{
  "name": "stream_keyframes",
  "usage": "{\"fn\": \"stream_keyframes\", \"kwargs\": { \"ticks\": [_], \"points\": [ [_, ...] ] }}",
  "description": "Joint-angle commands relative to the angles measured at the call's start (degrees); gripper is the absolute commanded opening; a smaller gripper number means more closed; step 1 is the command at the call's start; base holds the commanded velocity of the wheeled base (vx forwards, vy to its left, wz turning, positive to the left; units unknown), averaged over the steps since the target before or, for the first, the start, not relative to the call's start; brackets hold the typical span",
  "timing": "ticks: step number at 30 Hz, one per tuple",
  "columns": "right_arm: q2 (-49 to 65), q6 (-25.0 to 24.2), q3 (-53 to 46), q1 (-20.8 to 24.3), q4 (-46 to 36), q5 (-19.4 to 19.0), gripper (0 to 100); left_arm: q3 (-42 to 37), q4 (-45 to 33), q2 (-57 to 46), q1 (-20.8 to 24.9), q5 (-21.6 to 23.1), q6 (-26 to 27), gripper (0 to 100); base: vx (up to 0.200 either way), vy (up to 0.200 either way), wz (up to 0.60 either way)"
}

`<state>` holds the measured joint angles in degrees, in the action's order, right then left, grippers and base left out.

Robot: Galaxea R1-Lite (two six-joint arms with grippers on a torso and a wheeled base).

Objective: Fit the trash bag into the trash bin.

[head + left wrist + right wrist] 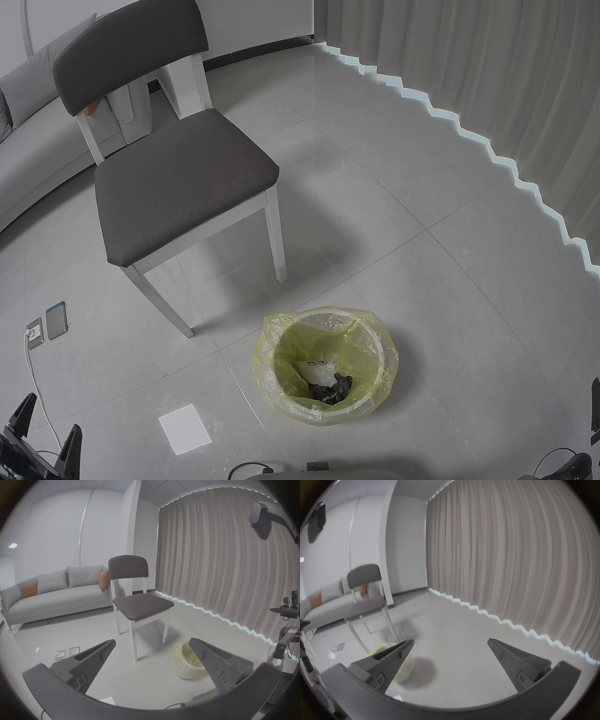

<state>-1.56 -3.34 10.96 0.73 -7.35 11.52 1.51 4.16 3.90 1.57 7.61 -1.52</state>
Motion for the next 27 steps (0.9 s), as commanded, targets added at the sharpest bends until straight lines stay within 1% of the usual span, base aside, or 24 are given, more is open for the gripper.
{"fn": "stream_keyframes", "kwargs": {
  "ticks": [1, 4, 6, 7, 10, 11, 12, 14, 15, 17, 20, 25, 27],
  "points": [
    [1.56, 0.0, -10.78, -0.64, 10.95, -7.3, 100, -1.51, -1.17, -3.9, -1.75, -4.35, 1.26, 100, 0.0, 0.0, 0.0],
    [1.56, 0.09, -10.96, -0.64, 11.75, -8.71, 100, -1.51, -1.17, -3.9, -1.75, -4.27, 1.88, 100, 0.0, 0.0, 0.0],
    [1.56, 0.18, -10.96, -0.64, 11.83, -12.4, 100, -1.51, -2.93, -3.9, -1.75, -5.67, 3.02, 100, 0.0, 0.0, 0.0],
    [1.56, 0.97, -10.96, -0.64, 11.57, -13.81, 100, -1.51, -4.6, -3.9, -1.75, -7.34, 2.4, 100, 0.0, 0.0, 0.0],
    [1.56, 4.22, -10.87, -0.73, 9.55, -14.86, 100, -1.51, -3.72, -3.9, -1.75, -8.22, 0.82, 100, 0.0, 0.0, 0.0],
    [1.56, 4.39, -10.87, -0.73, 9.55, -14.86, 100, -1.51, -3.72, -3.9, -1.75, -8.22, 0.82, 100, 0.0, 0.0, 0.0],
    [1.56, 6.33, -10.96, -0.73, 8.49, -13.63, 100, -1.51, -3.72, -3.9, -1.66, -8.13, 0.91, 100, 0.0, 0.0, 0.0],
    [1.47, 4.66, -10.87, -0.73, 7.26, -10.9, 100, -1.51, -3.72, -3.9, -1.66, -8.13, 0.82, 100, 0.0, 0.0, 0.0],
    [1.3, 1.93, -10.7, -0.73, 7.0, -9.76, 100, -1.51, -3.72, -3.9, -1.66, -8.13, 0.73, 100, 0.0, 0.0, 0.0],
    [1.47, 0.88, -10.87, -0.82, 7.26, -8.62, 100, -1.51, -3.72, -3.9, -1.66, -8.13, 0.64, 100, 0.0, 0.0, 0.0],
    [1.47, 1.58, -10.87, -0.82, 7.44, -8.27, 100, -1.51, -3.72, -3.9, -1.66, -8.13, 1.26, 100, 0.0, 0.0, 0.0],
    [1.47, 1.32, -10.87, -0.73, 7.53, -8.18, 100, -1.51, -3.81, -3.9, -1.66, -8.05, 1.26, 100, 0.0, 0.0, 0.0],
    [1.56, 2.2, -10.87, -0.73, 7.26, -8.53, 100, -1.51, -3.81, -3.9, -1.66, -8.05, 1.61, 100, 0.0, 0.0, 0.0]
  ]
}}
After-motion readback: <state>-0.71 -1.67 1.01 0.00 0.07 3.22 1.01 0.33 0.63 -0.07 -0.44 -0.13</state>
